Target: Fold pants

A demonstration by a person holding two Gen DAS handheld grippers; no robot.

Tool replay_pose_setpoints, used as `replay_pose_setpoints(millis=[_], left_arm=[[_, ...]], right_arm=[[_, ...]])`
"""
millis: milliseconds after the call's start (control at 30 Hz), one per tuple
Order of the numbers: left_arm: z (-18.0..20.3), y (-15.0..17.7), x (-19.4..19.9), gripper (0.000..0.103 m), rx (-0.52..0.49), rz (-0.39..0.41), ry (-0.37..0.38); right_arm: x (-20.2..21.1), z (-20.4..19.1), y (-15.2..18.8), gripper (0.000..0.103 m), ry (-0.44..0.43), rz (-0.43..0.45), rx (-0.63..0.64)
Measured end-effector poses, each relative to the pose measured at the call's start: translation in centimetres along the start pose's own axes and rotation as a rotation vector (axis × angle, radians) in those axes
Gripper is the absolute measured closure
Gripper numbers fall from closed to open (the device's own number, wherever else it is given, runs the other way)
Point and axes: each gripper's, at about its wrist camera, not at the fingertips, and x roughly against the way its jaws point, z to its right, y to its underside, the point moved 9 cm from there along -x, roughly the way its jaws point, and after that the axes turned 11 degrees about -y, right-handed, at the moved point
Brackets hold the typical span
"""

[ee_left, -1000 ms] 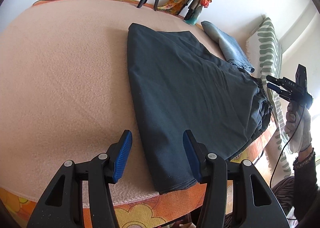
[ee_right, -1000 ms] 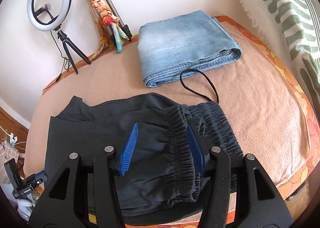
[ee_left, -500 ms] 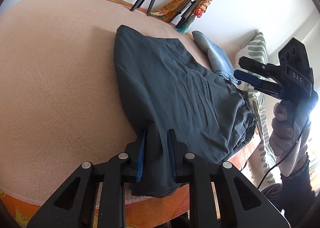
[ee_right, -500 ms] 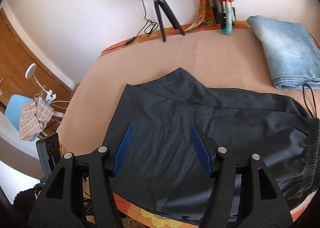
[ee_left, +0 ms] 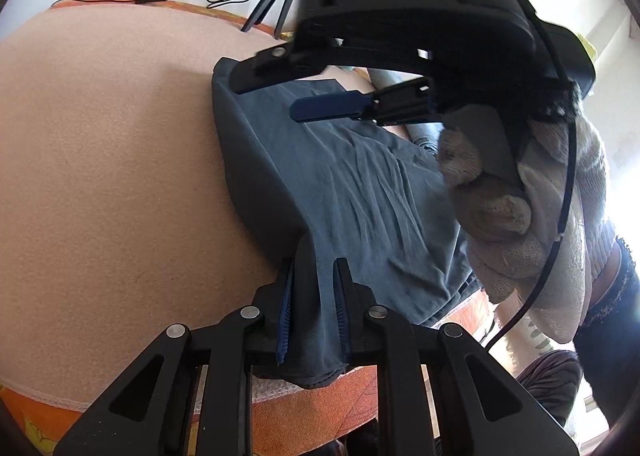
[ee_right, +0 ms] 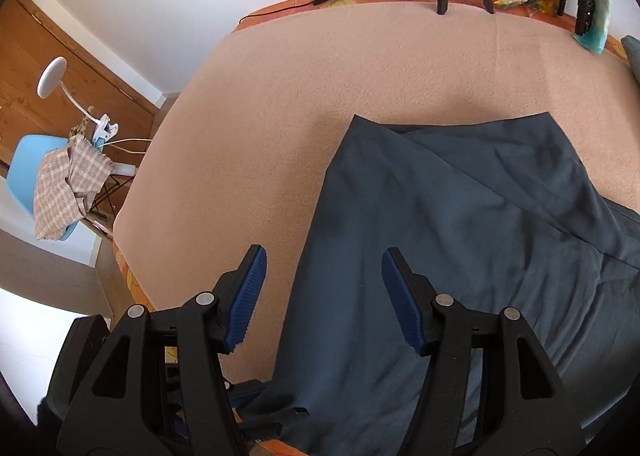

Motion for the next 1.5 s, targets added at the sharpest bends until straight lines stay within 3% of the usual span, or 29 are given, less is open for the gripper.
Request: replay_pose_setpoints(millis=[300,367,433,467,533,600,767,833,867,900,1200,1500], left_arm=[[1.1,0.1,0.1,0.087,-0.048,0.012,-0.004],[1.3,0.2,0.2,0.087,-0.052,0.015,-0.011],[1.1,0.2,0.4,0.087,-0.047,0.019,-0.027],[0.9,0.1,0.6,0.086,-0.044,0.025,-0.047],[0.1,-0.1,0.9,0.074,-0.023,0.038,-0.095],[-0.5,-0.2,1.0,0.068,-0.001,0.039,-0.102],[-0.7,0.9,-0.5,0.068,0.027,-0.039,-0.063],[-0.2,0.8,-0.6,0.071,0.024,-0.031,-0.030],[-0.2,1.2,-0.6,0.081,0.027,-0.034,-0.012],[0.0,1.0,-0.5,0.098,0.029,-0.026,0.002],[5.4,-2.4,4.9,0.099,-0.102,0.141,0.111],[9.0,-4.8,6.8,0.099,-0.173,0.191,0.187]], right_arm=[[-5.5,-0.3,-1.3,0.040,0.221,-0.142,0.037],[-6.2,-0.2,-1.1,0.051,0.269,-0.164,0.058],[-6.7,0.1,-0.8,0.074,0.297,-0.182,0.066],[-6.6,0.2,-0.8,0.077,0.302,-0.171,0.068],[-6.4,0.3,-0.7,0.093,0.269,-0.158,0.052],[-5.7,0.6,-0.6,0.096,0.236,-0.134,0.024],[-3.8,0.7,-0.6,0.099,0.144,-0.048,-0.029],[-2.9,0.9,-0.4,0.099,0.117,-0.017,-0.043],[-2.4,1.0,-0.4,0.099,0.098,0.002,-0.053],[-1.9,1.0,-0.3,0.100,0.080,0.019,-0.063],[4.5,-0.3,-2.3,0.100,-0.098,0.182,-0.103],[10.4,-1.9,-3.0,0.100,-0.185,0.314,-0.105]])
